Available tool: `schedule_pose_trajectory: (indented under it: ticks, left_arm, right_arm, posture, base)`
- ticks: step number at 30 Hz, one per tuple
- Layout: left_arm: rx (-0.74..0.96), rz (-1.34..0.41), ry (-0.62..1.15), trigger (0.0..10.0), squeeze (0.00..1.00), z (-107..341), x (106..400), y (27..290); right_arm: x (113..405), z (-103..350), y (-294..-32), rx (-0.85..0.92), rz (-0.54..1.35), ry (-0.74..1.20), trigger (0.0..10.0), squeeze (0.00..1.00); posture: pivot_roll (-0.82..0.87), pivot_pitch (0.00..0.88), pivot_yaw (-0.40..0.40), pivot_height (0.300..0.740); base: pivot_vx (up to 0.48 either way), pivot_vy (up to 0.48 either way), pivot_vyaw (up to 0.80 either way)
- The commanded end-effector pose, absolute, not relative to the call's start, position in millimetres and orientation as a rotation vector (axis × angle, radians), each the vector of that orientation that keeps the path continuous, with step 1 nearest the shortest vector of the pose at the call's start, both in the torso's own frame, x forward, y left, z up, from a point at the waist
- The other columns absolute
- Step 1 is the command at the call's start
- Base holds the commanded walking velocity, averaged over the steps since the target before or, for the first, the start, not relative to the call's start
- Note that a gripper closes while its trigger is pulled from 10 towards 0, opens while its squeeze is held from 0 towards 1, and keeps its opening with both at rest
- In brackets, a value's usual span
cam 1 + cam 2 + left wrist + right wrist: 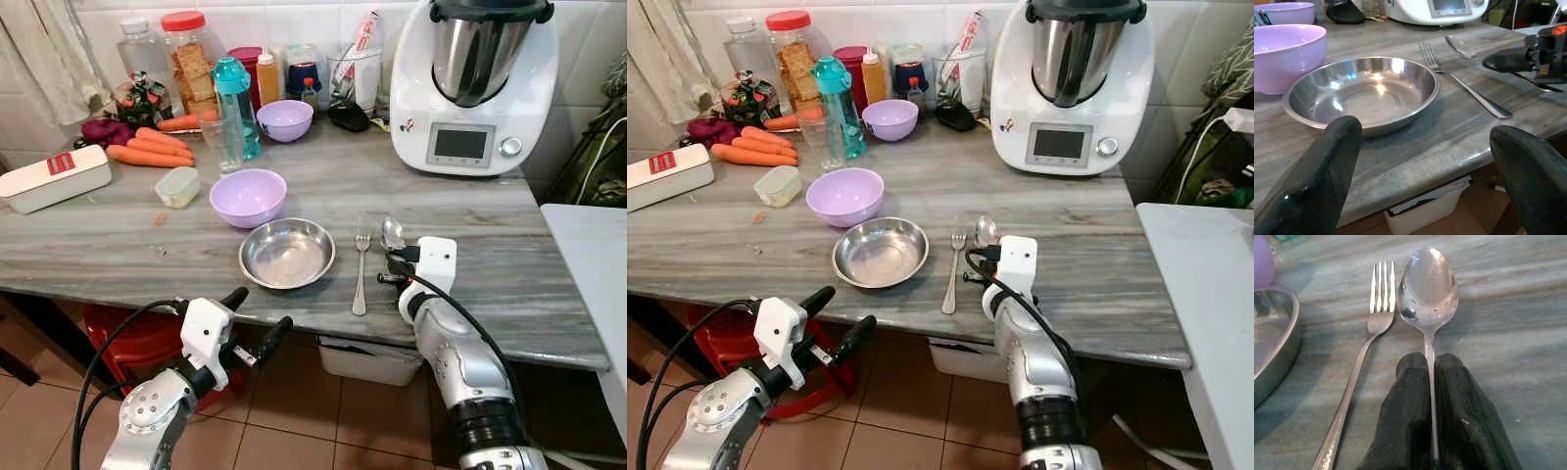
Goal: Setting the table
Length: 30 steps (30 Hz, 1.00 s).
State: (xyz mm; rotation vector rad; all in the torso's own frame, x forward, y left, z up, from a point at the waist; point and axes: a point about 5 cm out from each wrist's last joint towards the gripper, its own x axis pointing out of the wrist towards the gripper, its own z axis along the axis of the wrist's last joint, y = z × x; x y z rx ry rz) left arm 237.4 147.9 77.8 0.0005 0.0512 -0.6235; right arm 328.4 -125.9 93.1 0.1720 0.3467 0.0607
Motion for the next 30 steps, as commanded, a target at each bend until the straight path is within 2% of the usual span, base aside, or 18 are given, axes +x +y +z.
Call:
schedule_pose_trajectory:
  ticks: [1, 15, 16, 17, 18, 30]
  left_arm:
    - [0.009, -0.629, 0.062, 10.0, 0.00, 77, 237, 150]
    - [-0.004, -0.662, 0.063, 10.0, 0.00, 76, 235, 147]
    - [-0.005, -0.664, 0.063, 10.0, 0.00, 76, 235, 147]
    - [-0.005, -0.665, 0.063, 10.0, 0.00, 77, 235, 147]
    - [-0.005, -0.665, 0.063, 10.0, 0.00, 77, 235, 147]
    - [-0.015, -0.674, 0.069, 10.0, 0.00, 78, 234, 146]
  right_arm:
    - [333, 97, -121, 0.181, 0.067, 0.336, 10.0, 0.00]
    - [335, 86, -124, 0.179, 0.042, 0.383, 10.0, 0.00]
    - [336, 86, -125, 0.182, 0.043, 0.381, 10.0, 0.68]
    - [336, 86, -125, 0.182, 0.043, 0.380, 10.0, 0.68]
    - [336, 86, -126, 0.183, 0.042, 0.380, 10.0, 1.00]
    - [337, 87, -125, 0.198, 0.039, 0.356, 10.0, 1.00]
  posture:
    - [0.01, 0.000, 0.035, 0.740]
    - [0.02, 0.000, 0.029, 0.740]
    - [0.02, 0.000, 0.029, 0.740]
    - [0.02, 0.000, 0.029, 0.740]
    - [0.02, 0.000, 0.030, 0.740]
    - [0.02, 0.000, 0.035, 0.740]
  base:
    - [0.000, 0.000, 0.00]
    - [0.000, 0.000, 0.00]
    - [0.000, 0.000, 0.00]
    - [0.000, 0.000, 0.00]
    - [0.000, 0.000, 0.00]
    - [0.000, 0.000, 0.00]
